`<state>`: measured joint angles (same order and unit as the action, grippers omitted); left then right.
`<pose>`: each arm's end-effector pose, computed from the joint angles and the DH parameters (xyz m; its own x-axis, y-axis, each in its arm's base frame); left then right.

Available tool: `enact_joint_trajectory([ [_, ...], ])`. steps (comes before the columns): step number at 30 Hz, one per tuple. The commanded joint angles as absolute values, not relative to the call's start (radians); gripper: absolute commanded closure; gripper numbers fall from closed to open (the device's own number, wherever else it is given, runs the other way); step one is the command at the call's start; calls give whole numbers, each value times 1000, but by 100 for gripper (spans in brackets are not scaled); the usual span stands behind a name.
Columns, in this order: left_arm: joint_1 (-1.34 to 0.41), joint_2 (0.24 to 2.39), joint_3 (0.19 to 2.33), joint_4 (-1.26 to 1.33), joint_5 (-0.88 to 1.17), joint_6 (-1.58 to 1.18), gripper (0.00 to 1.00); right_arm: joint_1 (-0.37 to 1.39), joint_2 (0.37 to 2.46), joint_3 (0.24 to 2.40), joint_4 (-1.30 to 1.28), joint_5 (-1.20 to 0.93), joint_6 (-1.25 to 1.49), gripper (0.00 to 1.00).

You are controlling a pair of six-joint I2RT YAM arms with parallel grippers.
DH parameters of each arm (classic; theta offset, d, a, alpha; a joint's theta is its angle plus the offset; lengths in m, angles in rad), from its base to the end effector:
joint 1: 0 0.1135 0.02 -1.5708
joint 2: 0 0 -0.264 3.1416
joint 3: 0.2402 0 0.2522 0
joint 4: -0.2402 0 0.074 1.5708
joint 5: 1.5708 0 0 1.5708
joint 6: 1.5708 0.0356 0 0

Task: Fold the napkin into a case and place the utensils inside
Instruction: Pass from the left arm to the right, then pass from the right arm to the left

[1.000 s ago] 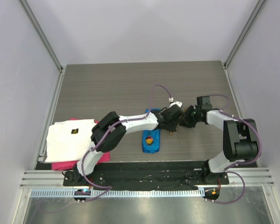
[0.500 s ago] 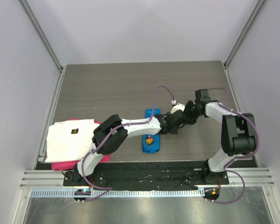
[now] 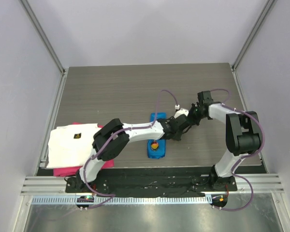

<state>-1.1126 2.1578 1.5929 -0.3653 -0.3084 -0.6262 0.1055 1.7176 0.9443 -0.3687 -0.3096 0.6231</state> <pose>0.2175 -0.4165 0.1663 -0.7411 0.2403 -0.6269 0.4196 0.8947 -0.1531 0.3178 0.0446 0.1484 -0.8665 0.4672 -0.1759 0.3440 0.8142 0.4676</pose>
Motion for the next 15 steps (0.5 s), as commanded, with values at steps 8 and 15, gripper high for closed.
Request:
enact_joint_trajectory([
  [8,-893,1649,1364,-437,277,-738,41,117,1418,832,-155,-724,543,99],
  [15,-785,1479,1211,-327,396,-845,39,225,1235,795,73,-761,764,99],
])
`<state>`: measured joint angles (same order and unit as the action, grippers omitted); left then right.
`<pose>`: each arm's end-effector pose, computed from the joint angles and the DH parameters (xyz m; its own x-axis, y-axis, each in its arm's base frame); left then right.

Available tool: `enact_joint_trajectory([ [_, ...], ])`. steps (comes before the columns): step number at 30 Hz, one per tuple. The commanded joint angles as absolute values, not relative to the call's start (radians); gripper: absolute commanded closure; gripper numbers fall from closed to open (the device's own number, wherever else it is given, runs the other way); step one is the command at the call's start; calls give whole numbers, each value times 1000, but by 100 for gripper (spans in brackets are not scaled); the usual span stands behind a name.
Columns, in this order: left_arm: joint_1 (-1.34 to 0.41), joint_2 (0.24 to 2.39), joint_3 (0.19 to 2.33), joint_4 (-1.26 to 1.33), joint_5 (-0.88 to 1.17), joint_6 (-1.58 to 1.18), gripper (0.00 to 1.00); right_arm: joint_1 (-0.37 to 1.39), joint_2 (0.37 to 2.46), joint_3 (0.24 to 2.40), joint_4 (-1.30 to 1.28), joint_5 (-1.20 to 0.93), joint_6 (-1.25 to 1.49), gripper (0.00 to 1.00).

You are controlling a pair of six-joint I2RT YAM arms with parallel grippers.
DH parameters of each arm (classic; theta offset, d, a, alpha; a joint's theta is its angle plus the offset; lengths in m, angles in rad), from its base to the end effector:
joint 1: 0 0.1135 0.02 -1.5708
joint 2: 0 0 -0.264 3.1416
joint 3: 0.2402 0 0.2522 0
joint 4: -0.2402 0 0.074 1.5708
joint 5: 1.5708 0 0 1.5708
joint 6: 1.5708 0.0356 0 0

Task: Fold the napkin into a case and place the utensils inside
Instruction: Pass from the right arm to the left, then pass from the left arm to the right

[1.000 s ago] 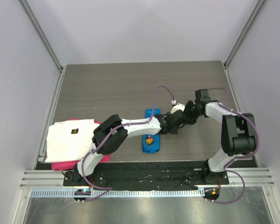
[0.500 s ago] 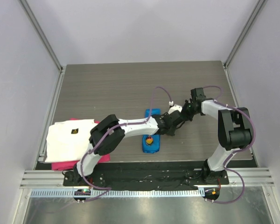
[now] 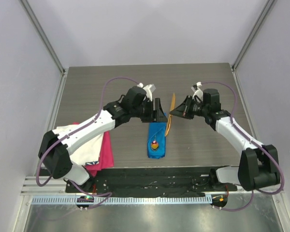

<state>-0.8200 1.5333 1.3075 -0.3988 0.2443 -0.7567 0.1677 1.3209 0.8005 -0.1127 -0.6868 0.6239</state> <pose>0.2327 -0.2620 0.3175 -0.8690 -0.0451 -0.4927 0.3393 0.6705 -0.6598 0.2712 0.0688 0.2395 -0.8433 0.3154 -0.4352 -0.1730 0.6072 0.7755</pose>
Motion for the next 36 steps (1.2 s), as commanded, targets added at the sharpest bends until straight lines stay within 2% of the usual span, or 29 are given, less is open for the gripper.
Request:
enact_joint_trajectory([
  [1,-776,1450,1198,-313,402,-865,39,236,1206,796,78,-712,782,99],
  [7,-769,1405,1140,-267,419,-888,39,282,1154,726,277,-620,1024,99],
  [13,-761,1356,1059,-203,429,-923,43,322,1175,718,319,-601,1083,99],
  [16,-749,1347,1032,-174,460,-940,55,333,1167,701,350,-592,1114,99],
  [19,-721,1328,996,-150,488,-962,72,345,1163,709,338,-594,1115,99],
  [20,-713,1321,976,-129,497,-969,86,350,1161,725,304,-594,1103,99],
  [21,-706,1315,967,-118,508,-979,91,368,1160,736,279,-595,1059,98],
  [22,-692,1299,960,-111,514,-976,94,376,1161,750,249,-597,1022,92],
  [23,-686,1292,962,-123,529,-965,99,380,1161,797,130,-601,972,71],
  [25,-678,1278,982,-193,528,-899,100,380,1169,883,-94,-533,705,52],
  [26,-672,1275,1003,-231,535,-875,100,379,1176,984,-303,-496,602,42],
  [29,-663,1234,1009,-350,549,-789,100,382,1157,1100,-474,-349,336,35],
  [31,-657,1209,1005,-411,561,-763,100,391,1114,1101,-492,-344,159,29],
  [32,-654,1192,1006,-437,572,-738,100,402,1051,1060,-477,-342,109,1],
  [36,-650,1164,1017,-518,644,-675,100,486,927,936,-325,-310,-142,0],
])
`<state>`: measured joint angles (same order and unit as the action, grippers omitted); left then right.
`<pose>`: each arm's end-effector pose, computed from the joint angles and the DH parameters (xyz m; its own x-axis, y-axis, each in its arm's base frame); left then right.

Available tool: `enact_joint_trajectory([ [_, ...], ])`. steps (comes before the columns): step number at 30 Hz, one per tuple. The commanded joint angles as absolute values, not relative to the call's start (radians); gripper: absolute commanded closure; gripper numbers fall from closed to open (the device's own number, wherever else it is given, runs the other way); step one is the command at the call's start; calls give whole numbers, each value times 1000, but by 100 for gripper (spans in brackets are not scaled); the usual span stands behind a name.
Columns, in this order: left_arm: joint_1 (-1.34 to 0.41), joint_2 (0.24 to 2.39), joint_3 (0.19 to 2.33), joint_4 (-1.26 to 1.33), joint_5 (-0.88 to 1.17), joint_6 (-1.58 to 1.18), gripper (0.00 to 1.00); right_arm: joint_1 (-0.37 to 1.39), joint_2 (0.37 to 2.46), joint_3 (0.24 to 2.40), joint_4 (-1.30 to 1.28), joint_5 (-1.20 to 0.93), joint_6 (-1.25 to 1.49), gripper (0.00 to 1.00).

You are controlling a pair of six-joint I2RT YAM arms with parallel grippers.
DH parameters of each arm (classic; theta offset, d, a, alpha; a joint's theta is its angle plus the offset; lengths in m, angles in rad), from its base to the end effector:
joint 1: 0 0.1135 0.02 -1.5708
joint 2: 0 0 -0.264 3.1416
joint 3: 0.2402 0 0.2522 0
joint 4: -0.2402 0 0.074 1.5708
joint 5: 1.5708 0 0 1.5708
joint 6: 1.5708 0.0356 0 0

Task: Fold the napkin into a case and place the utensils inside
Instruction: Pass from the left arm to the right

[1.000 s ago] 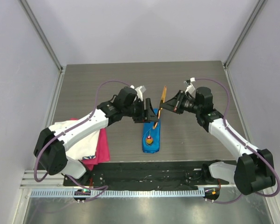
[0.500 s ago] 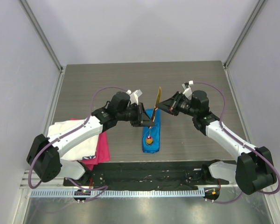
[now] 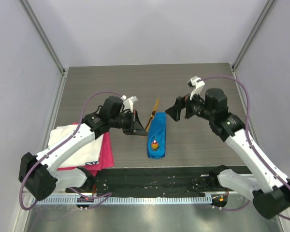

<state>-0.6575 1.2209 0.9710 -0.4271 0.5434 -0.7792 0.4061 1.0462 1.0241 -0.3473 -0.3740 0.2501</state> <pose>0.1970 -0.1754 0.2936 -0.9445 -0.0306 -0.3270 0.2507 0.5758 -0.7782 0.2097 0.1043 0.3579 -0.4898 0.0402 -0.8709 -0.5774 0.7335 0.3586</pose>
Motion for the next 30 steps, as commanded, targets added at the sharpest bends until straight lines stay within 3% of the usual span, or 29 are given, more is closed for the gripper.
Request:
enact_joint_trajectory([
  [1,-650,1161,1022,-553,678,-664,100,511,922,931,-322,-305,-173,0],
  [8,-650,1147,1006,-627,828,-611,100,795,1049,1101,-536,-142,-400,0],
  [12,-650,1157,996,-676,854,-577,100,1036,1167,1152,-635,186,-515,0],
  [15,-650,1169,999,-707,858,-548,100,1138,1204,1147,-632,316,-596,9],
  [18,-650,1164,1000,-750,841,-520,100,1157,1207,1138,-607,327,-621,22],
  [21,-650,1166,982,-746,873,-515,100,1164,1197,1134,-603,278,-647,29],
  [30,-650,1197,972,-787,894,-457,100,1166,1175,1071,-541,86,-759,42],
])
